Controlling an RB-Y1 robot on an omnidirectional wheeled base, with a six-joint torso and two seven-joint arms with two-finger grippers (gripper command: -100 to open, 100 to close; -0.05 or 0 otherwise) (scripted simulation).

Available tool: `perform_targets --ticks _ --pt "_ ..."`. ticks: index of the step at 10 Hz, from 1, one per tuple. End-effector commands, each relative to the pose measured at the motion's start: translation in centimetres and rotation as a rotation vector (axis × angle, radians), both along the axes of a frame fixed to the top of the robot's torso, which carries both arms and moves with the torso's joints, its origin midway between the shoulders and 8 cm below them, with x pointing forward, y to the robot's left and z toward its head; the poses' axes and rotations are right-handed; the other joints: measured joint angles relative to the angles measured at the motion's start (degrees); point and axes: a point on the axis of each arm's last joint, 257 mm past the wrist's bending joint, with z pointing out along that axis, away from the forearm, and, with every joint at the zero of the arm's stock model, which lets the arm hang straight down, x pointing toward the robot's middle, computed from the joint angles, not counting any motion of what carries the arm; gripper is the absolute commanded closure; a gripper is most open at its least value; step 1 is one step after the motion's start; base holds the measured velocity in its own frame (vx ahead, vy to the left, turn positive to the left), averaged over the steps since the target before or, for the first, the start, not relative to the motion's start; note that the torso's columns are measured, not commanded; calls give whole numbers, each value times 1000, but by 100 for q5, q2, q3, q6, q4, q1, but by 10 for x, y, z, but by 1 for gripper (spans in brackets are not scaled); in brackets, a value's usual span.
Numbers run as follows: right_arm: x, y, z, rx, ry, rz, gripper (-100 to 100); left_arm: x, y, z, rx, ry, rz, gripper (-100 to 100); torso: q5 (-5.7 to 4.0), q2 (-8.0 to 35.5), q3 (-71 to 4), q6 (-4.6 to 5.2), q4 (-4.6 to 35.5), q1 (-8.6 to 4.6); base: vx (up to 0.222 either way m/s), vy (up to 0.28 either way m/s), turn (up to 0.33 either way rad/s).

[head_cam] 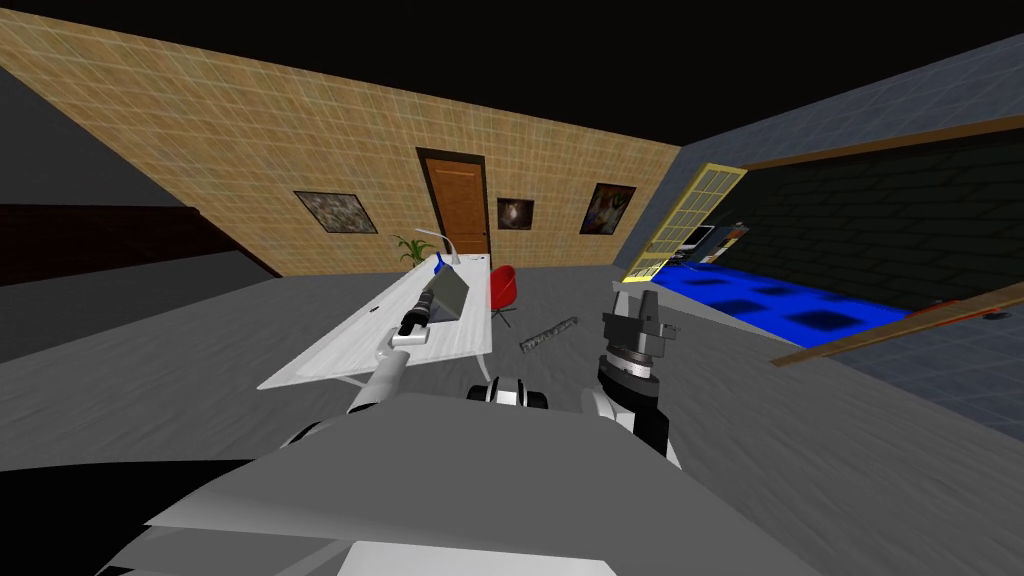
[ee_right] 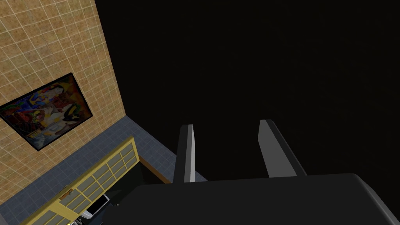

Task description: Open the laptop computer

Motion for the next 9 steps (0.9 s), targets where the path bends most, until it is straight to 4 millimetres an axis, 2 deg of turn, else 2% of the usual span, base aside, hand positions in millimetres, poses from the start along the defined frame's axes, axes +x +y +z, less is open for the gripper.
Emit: perform_targets --ticks 1,5,6,7,9 --pt "0 0 0 0 0 0 0 2 -11 -15 -115 -31 -8 100 4 0 2 -3 -1 2 -17 124 19" --pt "0 0 0 0 0 0 0 3 -32 -42 -316 -80 -15 100 -1 0 2 4 2 -14 -9 132 28" --pt "0 0 0 0 0 0 0 2 -27 -41 -288 -66 -12 100 -6 3 3 3 3 -21 -5 59 -2" --pt "0 0 0 0 0 0 0 -2 -40 -60 -377 -87 -18 100 -16 4 3 3 6 -46 10 108 12" --pt "0 0 0 0 0 0 0 -6 -54 -75 -458 -110 -23 100 1 -6 -2 2 -2 1 19 158 -6"
